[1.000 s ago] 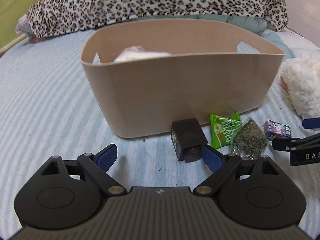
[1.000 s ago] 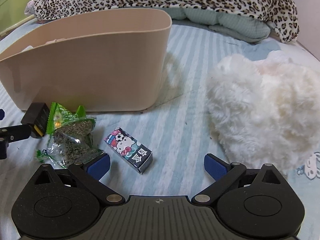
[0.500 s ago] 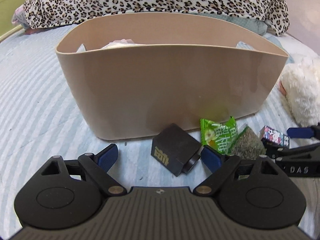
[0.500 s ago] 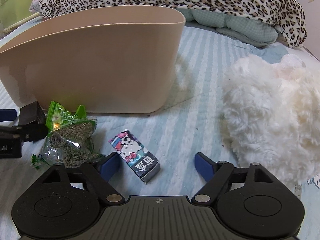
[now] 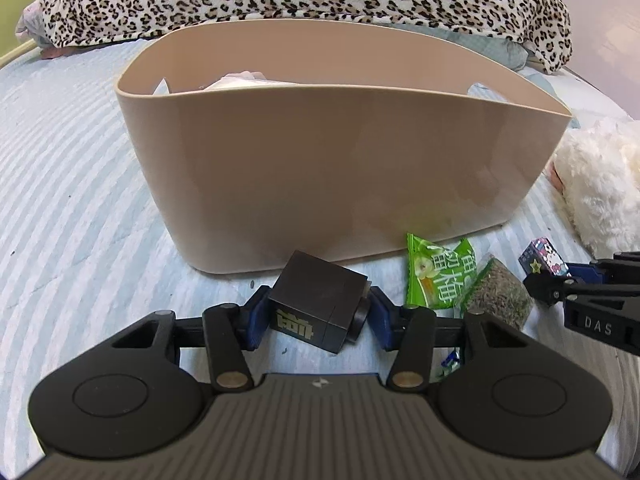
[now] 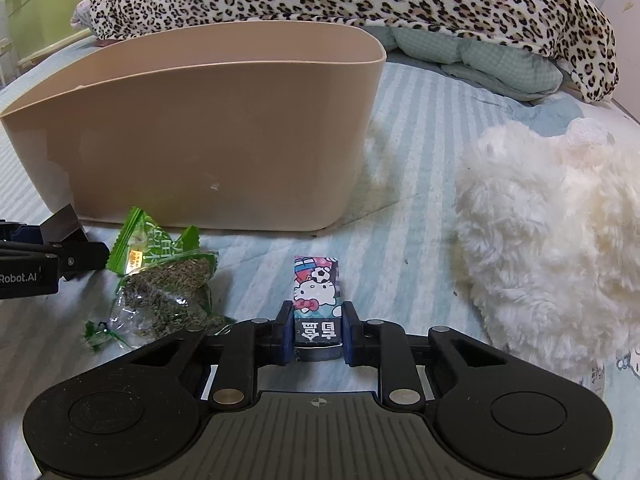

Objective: Organize objects
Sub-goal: 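Grasp the black cube box with the left tool while the right tool grasps the small Hello Kitty box, then carry the cube box and small box into the basket and open both tools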

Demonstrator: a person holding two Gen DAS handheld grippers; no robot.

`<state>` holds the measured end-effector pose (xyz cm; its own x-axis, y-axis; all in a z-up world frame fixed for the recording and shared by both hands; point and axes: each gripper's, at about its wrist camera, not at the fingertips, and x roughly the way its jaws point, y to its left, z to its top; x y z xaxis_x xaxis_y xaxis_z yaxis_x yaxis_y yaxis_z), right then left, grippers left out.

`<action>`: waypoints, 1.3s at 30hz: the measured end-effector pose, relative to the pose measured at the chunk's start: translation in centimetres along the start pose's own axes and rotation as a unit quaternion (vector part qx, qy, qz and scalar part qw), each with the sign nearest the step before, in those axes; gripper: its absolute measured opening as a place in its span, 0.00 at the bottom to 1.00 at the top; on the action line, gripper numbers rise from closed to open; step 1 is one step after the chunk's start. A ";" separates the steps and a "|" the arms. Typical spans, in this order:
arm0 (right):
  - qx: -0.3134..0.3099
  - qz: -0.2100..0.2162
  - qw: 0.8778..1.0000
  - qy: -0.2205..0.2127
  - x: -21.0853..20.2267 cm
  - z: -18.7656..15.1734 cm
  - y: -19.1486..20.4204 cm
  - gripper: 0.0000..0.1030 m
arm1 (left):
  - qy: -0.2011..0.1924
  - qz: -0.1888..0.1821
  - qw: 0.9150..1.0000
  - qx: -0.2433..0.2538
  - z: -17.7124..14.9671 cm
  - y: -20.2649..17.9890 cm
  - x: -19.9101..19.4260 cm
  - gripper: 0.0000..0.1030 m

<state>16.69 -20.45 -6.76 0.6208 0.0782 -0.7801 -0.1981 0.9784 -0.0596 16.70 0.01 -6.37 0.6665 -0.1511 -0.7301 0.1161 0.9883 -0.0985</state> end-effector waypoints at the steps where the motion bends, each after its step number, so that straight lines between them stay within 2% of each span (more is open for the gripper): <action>1: 0.001 0.000 1.000 -0.002 -0.1 -0.1 0.1 0.20 | -0.001 0.000 1.000 0.002 -0.1 0.0 -0.2 0.51; 7: 0.008 -0.004 1.000 -0.018 -1.5 -0.4 0.1 0.20 | -0.010 -0.009 1.000 0.005 -0.1 0.6 -1.9 0.51; 15: 0.046 -0.008 0.997 -0.054 -4.5 -1.0 -0.3 0.20 | -0.049 -0.020 0.999 0.009 0.8 1.0 -5.6 0.51; 21: 0.058 -0.009 0.994 -0.089 -7.1 -0.2 -0.5 0.20 | -0.076 -0.027 0.997 0.009 1.7 1.0 -8.4 0.51; 31: 0.040 -0.008 0.986 -0.161 -11.2 4.3 0.6 0.20 | -0.138 -0.029 0.990 0.017 4.9 1.2 -12.1 0.51; 39: -0.002 -0.022 0.982 -0.185 -11.0 8.3 2.9 0.20 | -0.176 -0.007 0.984 0.030 8.4 0.3 -12.4 0.51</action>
<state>15.58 -16.91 6.83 0.8624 0.1002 -0.4962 -0.1666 0.9818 -0.0914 14.59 2.00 8.33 0.8774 -0.1727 -0.4476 0.1636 0.9847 -0.0591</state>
